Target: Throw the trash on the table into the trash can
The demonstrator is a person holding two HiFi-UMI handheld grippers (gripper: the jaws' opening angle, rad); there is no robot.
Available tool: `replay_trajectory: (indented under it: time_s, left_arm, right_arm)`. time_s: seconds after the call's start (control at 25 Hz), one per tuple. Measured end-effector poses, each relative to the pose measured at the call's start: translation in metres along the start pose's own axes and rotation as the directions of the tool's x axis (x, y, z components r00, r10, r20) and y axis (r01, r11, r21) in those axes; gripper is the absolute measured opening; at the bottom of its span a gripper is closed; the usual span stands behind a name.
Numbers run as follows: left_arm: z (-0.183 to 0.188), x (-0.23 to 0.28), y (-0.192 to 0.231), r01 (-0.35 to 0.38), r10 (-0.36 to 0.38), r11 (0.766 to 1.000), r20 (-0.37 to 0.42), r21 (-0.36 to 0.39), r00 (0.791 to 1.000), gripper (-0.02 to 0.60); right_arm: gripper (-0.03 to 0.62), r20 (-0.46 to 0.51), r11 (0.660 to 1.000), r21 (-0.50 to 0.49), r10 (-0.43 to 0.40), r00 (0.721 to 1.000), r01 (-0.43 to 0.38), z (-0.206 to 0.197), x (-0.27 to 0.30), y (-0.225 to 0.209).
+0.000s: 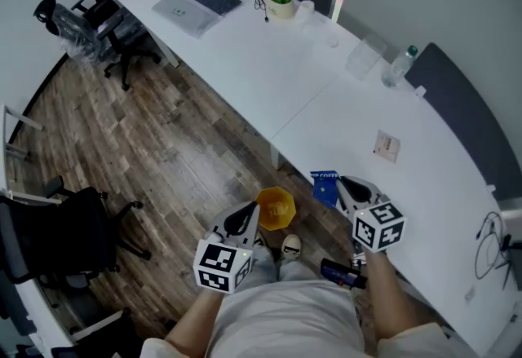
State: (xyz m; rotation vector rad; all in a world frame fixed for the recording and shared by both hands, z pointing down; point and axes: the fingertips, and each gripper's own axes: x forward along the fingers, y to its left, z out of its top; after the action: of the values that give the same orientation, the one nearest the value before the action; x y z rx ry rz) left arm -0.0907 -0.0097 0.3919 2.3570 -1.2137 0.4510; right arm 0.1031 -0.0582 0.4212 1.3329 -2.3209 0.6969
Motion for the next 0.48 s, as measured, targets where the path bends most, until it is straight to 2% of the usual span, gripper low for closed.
replay_trajectory:
  time_s: [0.48]
  left_arm:
    - [-0.021,-0.013,0.022,-0.073,0.073,0.996,0.012,-0.055,0.997,0.000]
  right_arm:
    - [0.043,-0.094,0.990,-0.045,0.132,0.987,-0.137,-0.024,0.055,0.047]
